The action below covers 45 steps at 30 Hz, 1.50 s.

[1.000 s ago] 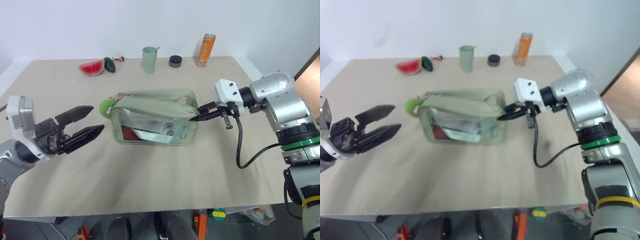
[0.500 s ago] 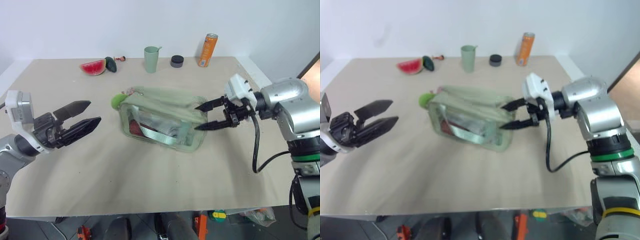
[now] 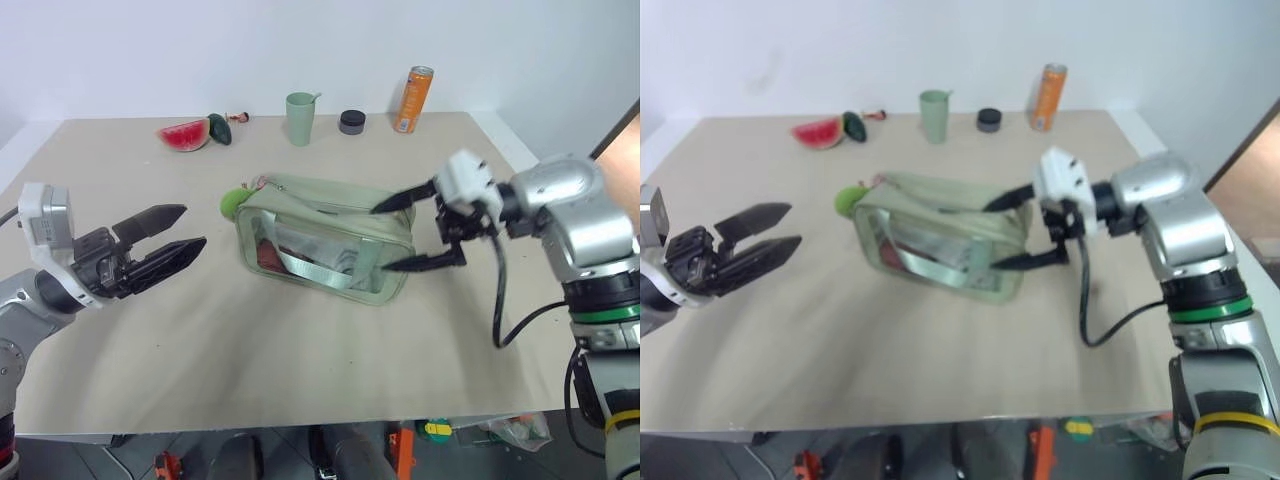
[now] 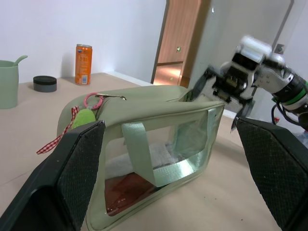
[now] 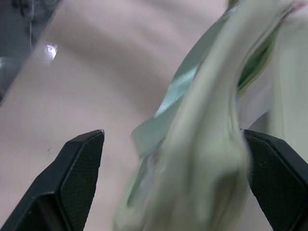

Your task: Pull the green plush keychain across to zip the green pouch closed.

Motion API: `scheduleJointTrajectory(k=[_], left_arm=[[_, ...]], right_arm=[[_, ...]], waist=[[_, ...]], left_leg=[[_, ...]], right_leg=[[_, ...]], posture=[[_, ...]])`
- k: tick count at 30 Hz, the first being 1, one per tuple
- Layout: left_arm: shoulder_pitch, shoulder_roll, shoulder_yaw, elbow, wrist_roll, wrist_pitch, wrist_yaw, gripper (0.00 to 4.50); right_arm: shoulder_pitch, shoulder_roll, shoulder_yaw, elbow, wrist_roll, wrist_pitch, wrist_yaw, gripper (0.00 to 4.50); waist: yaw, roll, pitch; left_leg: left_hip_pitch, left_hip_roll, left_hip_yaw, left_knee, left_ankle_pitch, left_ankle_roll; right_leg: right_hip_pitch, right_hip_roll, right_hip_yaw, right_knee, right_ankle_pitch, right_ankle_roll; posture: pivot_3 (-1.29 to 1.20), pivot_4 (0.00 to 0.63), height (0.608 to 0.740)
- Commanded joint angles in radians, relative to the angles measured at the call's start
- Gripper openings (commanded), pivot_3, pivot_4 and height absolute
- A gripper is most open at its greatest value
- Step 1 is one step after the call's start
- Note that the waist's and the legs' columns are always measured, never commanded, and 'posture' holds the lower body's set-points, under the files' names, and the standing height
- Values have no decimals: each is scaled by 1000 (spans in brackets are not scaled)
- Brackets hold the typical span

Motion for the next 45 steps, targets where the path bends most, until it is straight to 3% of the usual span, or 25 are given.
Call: scheduleJointTrajectory(k=[1, 12, 16, 25, 34, 37, 45], left_arm=[[6, 7, 41, -19, -18, -3, -5, 4500], [-35, -1, -17, -7, 1, -7, -31, 4500], [-63, -3, -42, 13, 10, -9, -45, 4500], [-101, -11, -69, 35, 27, -13, -61, 4500], [-84, -15, -53, -12, 0, -5, -47, 4500], [-75, -18, -52, -21, 1, -9, -41, 4500], [-57, -27, -42, -27, 3, -17, -27, 4500]], right_arm=[[-37, -38, -128, -30, 131, 120, 16, 4475], [307, -237, -298, -302, 212, 295, -40, 4475], [398, -258, -340, -394, 229, 311, -88, 4475], [415, -213, -285, -411, 204, 290, -177, 4475], [352, -159, -200, -302, 120, 210, -201, 4475], [341, -151, -190, -290, 113, 197, -197, 3637], [331, -146, -165, -266, 87, 167, -177, 883]], waist=[[2, 0, 0], [5, -1, 0], [0, -1, 0], [0, -1, 0], [0, -1, 0], [0, -1, 0], [1, -1, 0]], left_leg=[[0, 0, 0, 0, 0, 0], [-1, -2, 0, 0, -2, -1], [0, -2, 0, 0, -2, -1], [2, -1, 0, 0, -1, -3], [1, -1, 0, 0, -1, -3], [1, -2, 0, 0, -1, -3], [1, -1, 0, 0, -1, -3]], right_leg=[[0, 0, 0, 0, 0, 0], [1, -4, -1, 0, -3, 0], [1, -2, -1, 0, -4, 1], [2, 1, -1, 0, -3, 3], [1, 0, -1, 0, -3, 2], [1, -1, 0, 0, -3, 2], [1, -1, -1, 0, -3, 2]], posture=[[0, 150, 740], [0, 150, 740], [0, 150, 740], [0, 150, 740], [0, 150, 740], [0, 150, 740], [0, 150, 740]])
